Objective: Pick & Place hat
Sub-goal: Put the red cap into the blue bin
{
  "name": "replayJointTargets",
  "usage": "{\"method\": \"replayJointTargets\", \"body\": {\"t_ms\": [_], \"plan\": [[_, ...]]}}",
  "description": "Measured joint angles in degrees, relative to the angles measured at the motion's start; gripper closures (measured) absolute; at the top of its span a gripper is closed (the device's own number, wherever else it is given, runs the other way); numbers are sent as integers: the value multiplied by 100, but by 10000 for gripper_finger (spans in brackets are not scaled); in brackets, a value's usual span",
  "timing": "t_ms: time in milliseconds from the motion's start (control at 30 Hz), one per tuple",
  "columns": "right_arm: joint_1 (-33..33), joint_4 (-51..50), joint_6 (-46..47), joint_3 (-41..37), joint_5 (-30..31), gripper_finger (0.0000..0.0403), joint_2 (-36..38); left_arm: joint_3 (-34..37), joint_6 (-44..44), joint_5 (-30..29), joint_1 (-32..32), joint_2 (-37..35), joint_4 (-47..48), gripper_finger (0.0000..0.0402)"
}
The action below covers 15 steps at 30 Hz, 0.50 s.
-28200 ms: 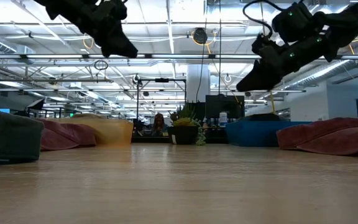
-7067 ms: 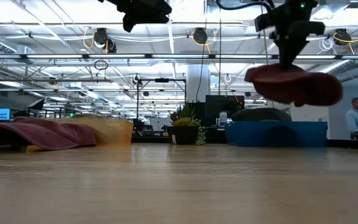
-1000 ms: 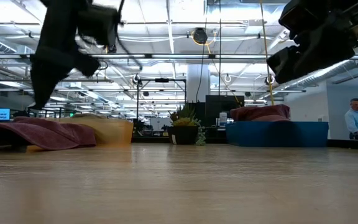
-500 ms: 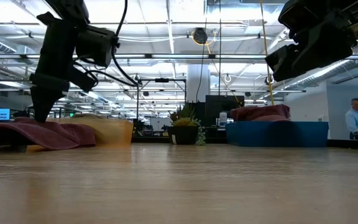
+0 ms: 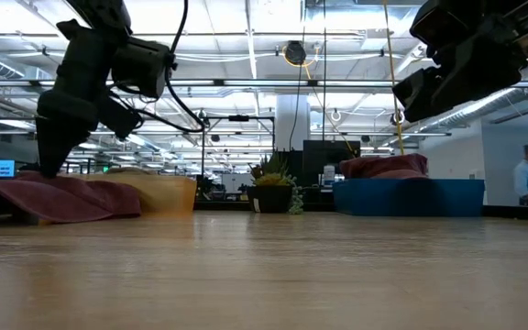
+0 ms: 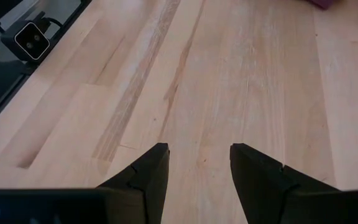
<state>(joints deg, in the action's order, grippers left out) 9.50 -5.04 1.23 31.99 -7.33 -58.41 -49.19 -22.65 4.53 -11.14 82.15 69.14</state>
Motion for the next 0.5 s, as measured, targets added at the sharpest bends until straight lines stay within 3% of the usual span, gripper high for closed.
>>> {"method": "replayJointTargets", "body": {"t_ms": [333, 500], "plan": [[0, -178, 244, 0, 0, 248, 0, 0, 322, -3, 47, 0, -340, 269], [0, -184, 246, 0, 2, 248, 0, 0, 526, 14, 204, 0, -457, 312]]}}
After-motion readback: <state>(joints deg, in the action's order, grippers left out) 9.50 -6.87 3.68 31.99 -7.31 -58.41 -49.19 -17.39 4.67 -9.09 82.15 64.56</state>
